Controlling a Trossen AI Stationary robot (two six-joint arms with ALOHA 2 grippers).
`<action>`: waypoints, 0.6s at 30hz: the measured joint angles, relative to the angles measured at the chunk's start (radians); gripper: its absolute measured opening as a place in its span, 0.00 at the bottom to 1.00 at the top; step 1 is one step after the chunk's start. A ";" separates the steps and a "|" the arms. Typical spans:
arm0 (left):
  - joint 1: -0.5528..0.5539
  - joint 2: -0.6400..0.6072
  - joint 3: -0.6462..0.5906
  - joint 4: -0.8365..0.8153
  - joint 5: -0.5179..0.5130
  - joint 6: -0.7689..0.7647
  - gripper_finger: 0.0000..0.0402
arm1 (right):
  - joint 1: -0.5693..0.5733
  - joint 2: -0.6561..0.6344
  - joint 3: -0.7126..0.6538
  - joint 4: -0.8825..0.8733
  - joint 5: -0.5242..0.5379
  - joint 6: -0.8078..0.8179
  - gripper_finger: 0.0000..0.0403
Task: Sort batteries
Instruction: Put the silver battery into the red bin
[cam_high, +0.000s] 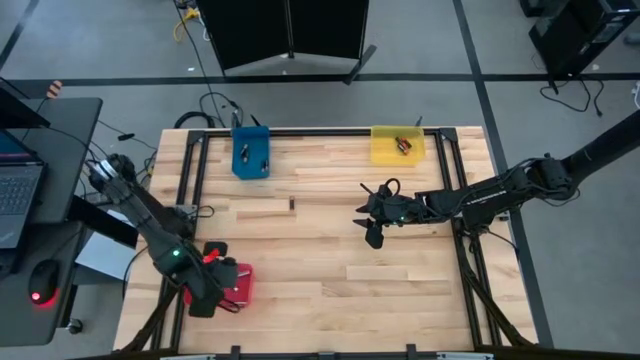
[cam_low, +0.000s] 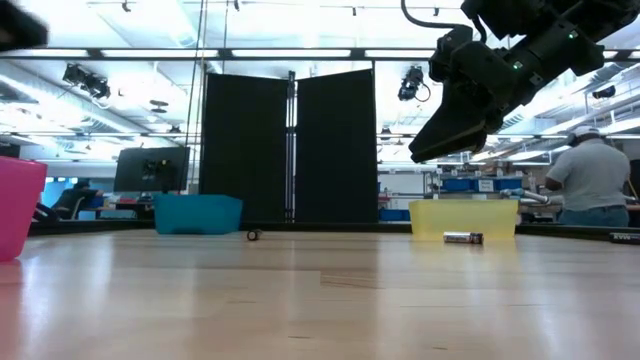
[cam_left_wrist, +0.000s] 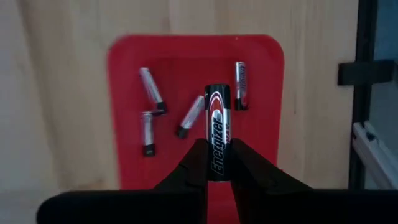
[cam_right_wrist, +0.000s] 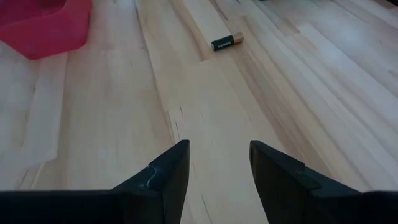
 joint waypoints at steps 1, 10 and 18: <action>-0.006 -0.021 -0.044 0.045 0.001 -0.026 0.11 | 0.000 0.000 0.000 0.000 0.000 -0.003 0.44; -0.025 -0.145 -0.362 0.281 0.000 -0.191 0.11 | 0.000 0.000 0.000 0.001 0.000 -0.025 0.44; -0.023 -0.141 -0.489 0.442 -0.048 -0.220 0.11 | 0.000 0.000 0.000 0.003 0.000 -0.032 0.44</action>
